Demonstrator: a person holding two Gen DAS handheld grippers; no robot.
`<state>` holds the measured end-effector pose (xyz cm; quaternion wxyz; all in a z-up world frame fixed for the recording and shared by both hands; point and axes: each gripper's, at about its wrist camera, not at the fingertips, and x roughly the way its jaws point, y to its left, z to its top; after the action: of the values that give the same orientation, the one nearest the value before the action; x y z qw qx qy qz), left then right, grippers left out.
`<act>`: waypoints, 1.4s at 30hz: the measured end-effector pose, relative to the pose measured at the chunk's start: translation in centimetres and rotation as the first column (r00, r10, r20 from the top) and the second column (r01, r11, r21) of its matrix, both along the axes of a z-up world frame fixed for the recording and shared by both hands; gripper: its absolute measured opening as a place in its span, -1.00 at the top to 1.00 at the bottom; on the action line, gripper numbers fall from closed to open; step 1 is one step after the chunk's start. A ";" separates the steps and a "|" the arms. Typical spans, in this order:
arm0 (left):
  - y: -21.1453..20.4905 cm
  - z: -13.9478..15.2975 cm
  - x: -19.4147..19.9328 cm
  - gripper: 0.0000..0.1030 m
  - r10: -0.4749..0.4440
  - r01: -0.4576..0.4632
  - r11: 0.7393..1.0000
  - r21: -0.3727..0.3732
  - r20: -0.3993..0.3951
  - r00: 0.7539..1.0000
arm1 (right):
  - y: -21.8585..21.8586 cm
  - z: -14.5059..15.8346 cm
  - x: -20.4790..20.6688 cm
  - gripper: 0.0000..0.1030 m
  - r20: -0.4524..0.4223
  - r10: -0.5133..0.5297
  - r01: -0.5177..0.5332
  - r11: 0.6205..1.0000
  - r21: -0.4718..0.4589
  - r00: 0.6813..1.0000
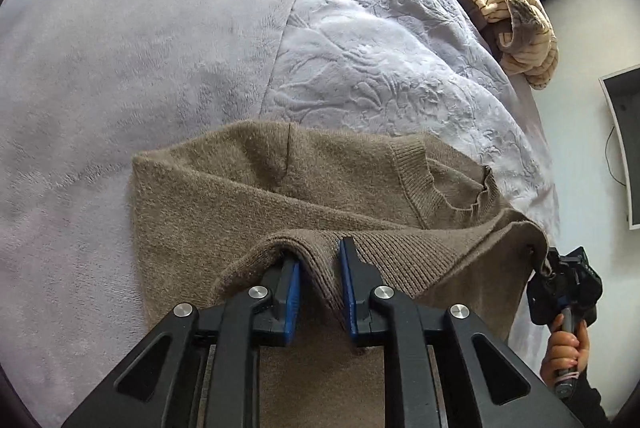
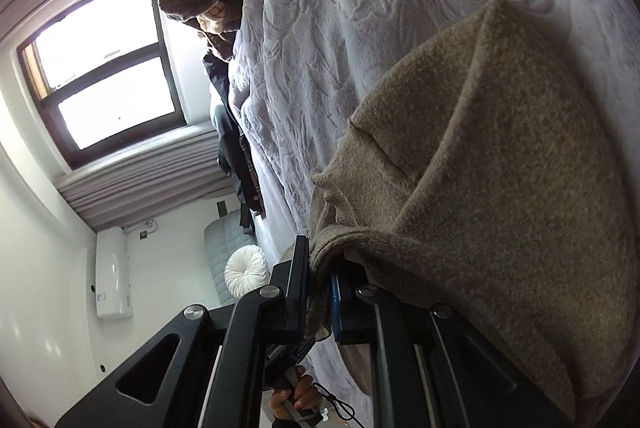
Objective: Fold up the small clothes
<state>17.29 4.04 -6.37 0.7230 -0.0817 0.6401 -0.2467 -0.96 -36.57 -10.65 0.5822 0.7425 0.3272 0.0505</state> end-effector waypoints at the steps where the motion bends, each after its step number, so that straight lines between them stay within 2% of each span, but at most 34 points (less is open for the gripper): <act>1: -0.2 0.4 -0.1 0.62 -0.005 0.005 1.000 0.019 0.014 1.000 | -0.1 0.2 0.1 0.69 -0.002 -0.001 0.001 1.000 -0.001 1.000; 2: -0.5 0.9 -0.2 0.62 -0.016 0.015 0.999 0.038 0.032 0.999 | -0.1 0.5 0.4 0.58 -0.002 -0.002 0.002 1.000 -0.003 1.000; 3: -0.7 1.3 -0.4 0.62 -0.028 0.025 0.998 0.053 0.055 0.998 | -0.2 0.9 0.5 0.23 0.003 -0.007 0.007 1.000 -0.013 1.000; 4: -1.0 1.9 -0.8 0.62 -0.045 0.038 0.997 0.072 0.089 0.995 | -0.4 1.4 0.8 -0.26 0.008 -0.015 0.015 0.999 -0.028 1.000; 5: -1.2 2.4 -1.0 0.62 -0.054 0.045 0.995 0.084 0.111 0.992 | -0.5 2.0 1.1 -0.35 0.020 -0.026 0.027 0.998 -0.049 0.999; 9: -1.0 3.9 -1.7 0.62 -0.063 0.046 0.994 0.100 0.175 0.983 | -1.4 4.8 1.1 -0.34 0.042 -0.001 0.008 0.986 -0.166 0.999; 12: -0.6 5.2 -2.1 0.62 -0.068 0.039 0.991 0.124 0.241 0.968 | -1.3 6.2 1.4 -0.26 0.025 0.059 -0.051 0.969 -0.241 0.998; 15: -0.3 6.5 -2.3 0.62 -0.098 0.050 0.985 0.162 0.304 0.948 | -0.7 7.0 1.6 -0.14 -0.027 0.135 -0.136 0.936 -0.326 0.990; 18: -0.5 6.5 -2.4 0.62 -0.141 0.093 0.981 0.169 0.295 0.945 | 0.1 7.4 2.3 -0.15 -0.150 0.193 -0.242 0.850 -0.468 0.970; 20: -1.0 5.9 -2.7 0.61 -0.177 0.139 0.978 0.156 0.270 0.946 | 0.5 7.4 3.0 -0.15 -0.247 0.211 -0.317 0.769 -0.555 0.946; 24: -3.0 3.7 -2.9 0.62 -0.223 0.189 0.968 0.163 0.223 0.949 | 1.0 6.5 4.9 -0.15 -0.357 0.239 -0.421 0.657 -0.625 0.903; 26: -3.9 2.2 -2.4 0.61 -0.216 0.182 0.967 0.178 0.199 0.956 | 1.0 5.7 5.7 -0.15 -0.385 0.249 -0.450 0.635 -0.628 0.889; 27: -4.1 1.7 -2.2 0.61 -0.207 0.172 0.968 0.184 0.192 0.959 | 1.1 5.2 6.1 -0.04 -0.397 0.260 -0.466 0.633 -0.618 0.880; 28: -4.3 1.4 -1.9 0.62 -0.196 0.160 0.969 0.189 0.185 0.963 | 1.4 4.8 6.5 0.49 -0.415 0.284 -0.496 0.618 -0.610 0.864; 29: -4.4 1.1 -1.7 0.62 -0.183 0.148 0.971 0.188 0.183 0.966 | 1.6 5.0 6.9 0.74 -0.436 0.292 -0.519 0.586 -0.622 0.851; 31: -4.5 1.0 -1.4 0.61 -0.170 0.133 0.972 0.191 0.191 0.967 | 2.0 6.2 7.2 0.86 -0.436 0.297 -0.526 0.522 -0.672 0.850; 33: -4.7 0.6 -1.3 0.61 -0.177 0.135 0.968 0.211 0.196 0.964 | 1.5 7.6 6.6 0.86 -0.407 0.274 -0.491 0.502 -0.712 0.871; 34: -4.8 0.3 -1.1 0.61 -0.182 0.135 0.964 0.227 0.197 0.964 | 1.1 7.5 6.3 0.86 -0.410 0.261 -0.486 0.504 -0.714 0.874; 38: -4.9 -1.5 -0.2 0.61 -0.190 0.139 0.955 0.262 0.180 0.965 | 0.3 5.6 6.2 0.86 -0.463 0.254 -0.524 0.504 -0.686 0.849; 42: -4.5 -1.2 -0.1 0.61 -0.201 0.144 0.949 0.280 0.188 0.961 | 0.1 5.1 5.8 0.83 -0.466 0.229 -0.512 0.516 -0.686 0.855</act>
<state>17.24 -0.45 -7.57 0.7676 0.0989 0.5902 -0.2293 4.80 -36.43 -5.57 0.7627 0.3156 0.5566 -0.0945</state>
